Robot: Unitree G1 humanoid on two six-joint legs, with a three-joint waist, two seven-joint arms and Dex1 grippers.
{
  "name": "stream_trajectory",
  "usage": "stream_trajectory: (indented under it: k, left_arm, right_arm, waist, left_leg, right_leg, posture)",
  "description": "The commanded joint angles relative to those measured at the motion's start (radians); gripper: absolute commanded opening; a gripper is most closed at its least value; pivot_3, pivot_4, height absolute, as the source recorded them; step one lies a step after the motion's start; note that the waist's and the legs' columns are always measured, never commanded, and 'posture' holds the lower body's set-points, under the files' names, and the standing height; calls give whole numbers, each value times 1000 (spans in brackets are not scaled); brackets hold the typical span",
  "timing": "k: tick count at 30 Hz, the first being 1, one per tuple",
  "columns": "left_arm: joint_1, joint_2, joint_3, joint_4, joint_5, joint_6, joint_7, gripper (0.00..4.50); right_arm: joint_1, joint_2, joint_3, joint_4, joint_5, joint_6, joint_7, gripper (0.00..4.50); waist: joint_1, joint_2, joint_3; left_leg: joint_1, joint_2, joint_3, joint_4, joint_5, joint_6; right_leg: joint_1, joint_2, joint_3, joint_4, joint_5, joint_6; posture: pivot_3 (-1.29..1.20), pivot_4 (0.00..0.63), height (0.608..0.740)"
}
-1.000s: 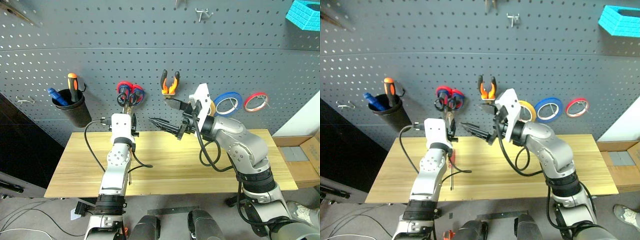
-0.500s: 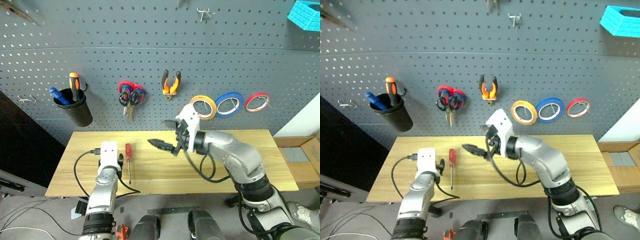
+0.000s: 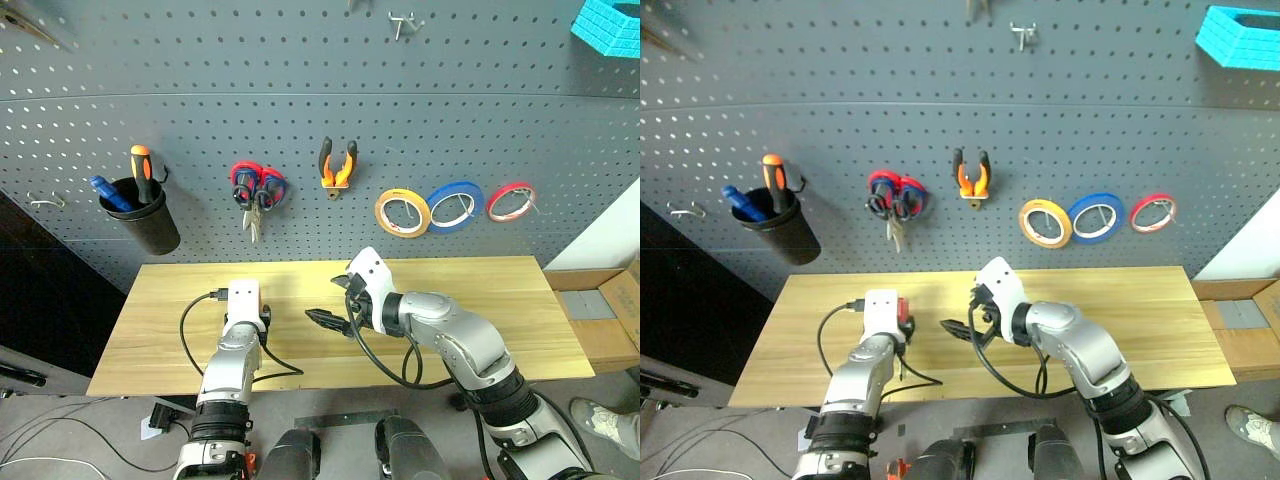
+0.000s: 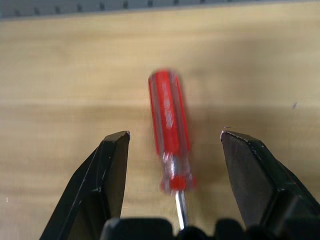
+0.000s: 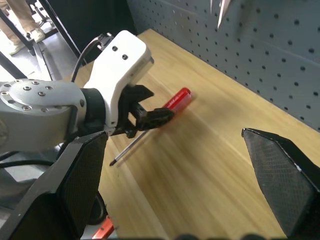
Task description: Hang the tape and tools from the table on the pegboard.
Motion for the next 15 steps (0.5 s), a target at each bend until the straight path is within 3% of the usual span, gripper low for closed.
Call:
stream_trajectory:
  k: [1,14,15]
  left_arm:
    - [-21,-4,33,12,-6,28,40,3086]
    - [-167,-3,74,302,-60,24,45,3086]
    - [-174,-3,84,312,-67,39,52,2930]
  right_arm:
    - [-12,2,-10,-44,-4,-8,7,4500]
    - [-24,-15,-29,-33,-2,-6,23,4500]
    - [-25,-17,-29,-34,-3,-4,24,4500]
  waist:
    - [0,0,0]
    - [5,-1,12]
    - [5,-1,12]
  left_leg:
    - [0,0,0,0,0,0]
    - [2,0,-1,0,0,0]
    - [3,0,-1,0,0,0]
  right_leg:
    - [0,0,0,0,0,0]
    - [3,0,-2,-1,-1,2]
    - [4,0,-1,-1,-3,4]
  posture:
    - [-87,222,740]
    - [-91,234,740]
    - [-91,235,740]
